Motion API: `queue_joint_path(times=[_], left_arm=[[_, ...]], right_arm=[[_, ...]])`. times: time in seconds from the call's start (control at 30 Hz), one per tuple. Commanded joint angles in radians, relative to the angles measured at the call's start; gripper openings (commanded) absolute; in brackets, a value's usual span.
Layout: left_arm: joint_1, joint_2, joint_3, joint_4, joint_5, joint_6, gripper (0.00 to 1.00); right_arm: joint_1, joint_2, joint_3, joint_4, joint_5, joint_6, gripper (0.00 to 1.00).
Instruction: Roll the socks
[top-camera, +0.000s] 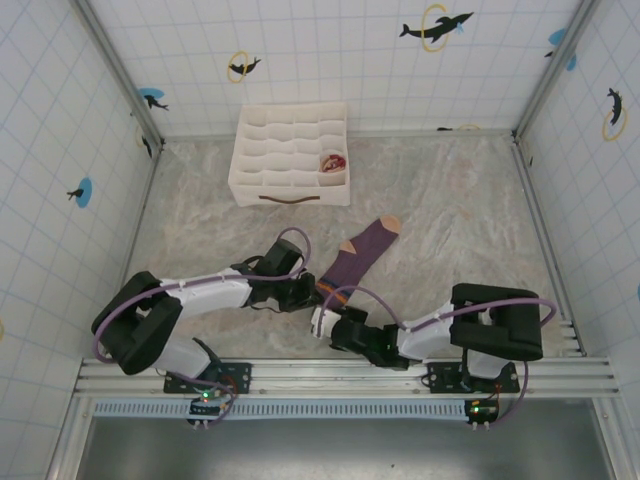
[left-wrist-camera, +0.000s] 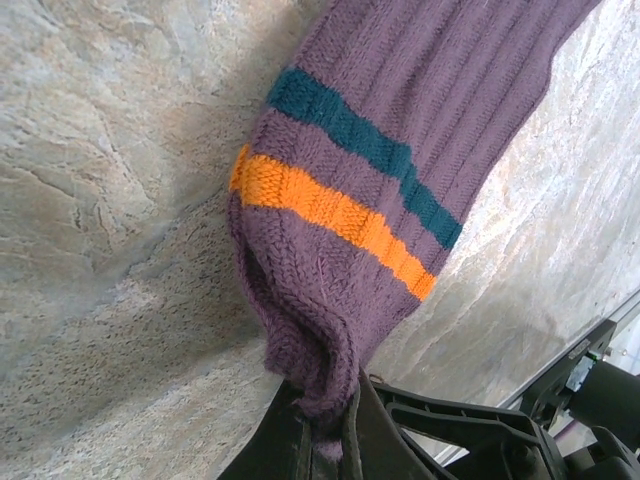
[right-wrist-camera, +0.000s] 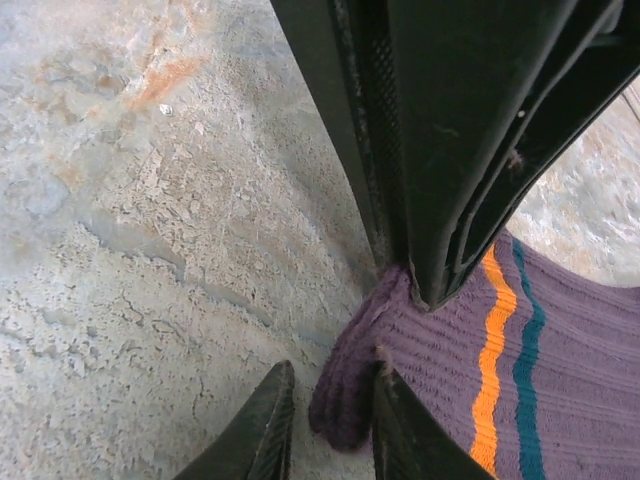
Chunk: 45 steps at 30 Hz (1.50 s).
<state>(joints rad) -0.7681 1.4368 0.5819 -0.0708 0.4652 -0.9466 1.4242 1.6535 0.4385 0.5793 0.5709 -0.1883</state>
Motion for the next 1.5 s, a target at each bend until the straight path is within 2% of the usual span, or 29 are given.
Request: queue_joint_path(times=[0.0,0.03,0.07,0.13,0.3,0.4,0.57,0.63,0.7,0.73,0.8,0.87,0.93,1.13,1.47], left_arm=[[-0.007,-0.012,-0.013,-0.027,0.026,0.0,0.03],[-0.007,-0.011,-0.014,-0.028,0.03,0.002,0.03],[-0.007,-0.009,-0.013,-0.029,0.034,0.002,0.03],[-0.007,-0.004,-0.007,-0.034,0.039,0.006,0.03],[-0.007,0.002,0.019,-0.059,0.041,0.014,0.03],[-0.007,0.005,0.027,-0.072,0.041,0.018,0.03],[-0.007,0.001,0.033,-0.072,0.046,0.021,0.03],[-0.007,-0.004,0.034,-0.073,0.039,0.028,0.07],[-0.007,-0.008,0.034,-0.078,0.021,0.031,0.15],[-0.007,-0.014,0.032,-0.077,0.007,0.034,0.26],[-0.007,-0.043,0.026,-0.076,-0.028,0.035,0.54],[-0.005,-0.079,0.024,-0.079,-0.069,0.032,0.74],[0.001,-0.108,0.026,-0.095,-0.114,0.034,0.8],[0.004,-0.165,-0.018,-0.043,-0.193,0.033,0.8],[-0.002,-0.167,-0.109,0.122,-0.187,0.028,0.62]], right_arm=[[-0.015,0.023,0.012,0.014,-0.007,0.029,0.25],[-0.018,0.022,0.008,0.02,0.002,0.032,0.27],[-0.018,0.022,0.005,0.027,0.011,0.032,0.33],[-0.015,0.019,0.004,0.028,0.028,0.025,0.51],[-0.015,0.017,-0.003,0.033,0.052,0.018,0.53],[-0.017,0.023,-0.004,0.033,0.062,0.017,0.45],[-0.026,0.025,-0.007,0.033,0.07,0.034,0.2],[-0.039,0.021,-0.006,0.02,0.047,0.057,0.08],[-0.057,0.009,-0.006,0.004,0.0,0.09,0.0],[-0.07,0.0,-0.007,-0.007,-0.04,0.111,0.0],[-0.108,-0.018,-0.009,-0.032,-0.136,0.164,0.0],[-0.148,-0.032,-0.012,-0.049,-0.248,0.217,0.0],[-0.195,-0.047,-0.02,-0.052,-0.35,0.288,0.0],[-0.359,-0.071,-0.05,-0.006,-0.642,0.499,0.0],[-0.585,0.015,-0.065,0.134,-0.992,0.855,0.0]])
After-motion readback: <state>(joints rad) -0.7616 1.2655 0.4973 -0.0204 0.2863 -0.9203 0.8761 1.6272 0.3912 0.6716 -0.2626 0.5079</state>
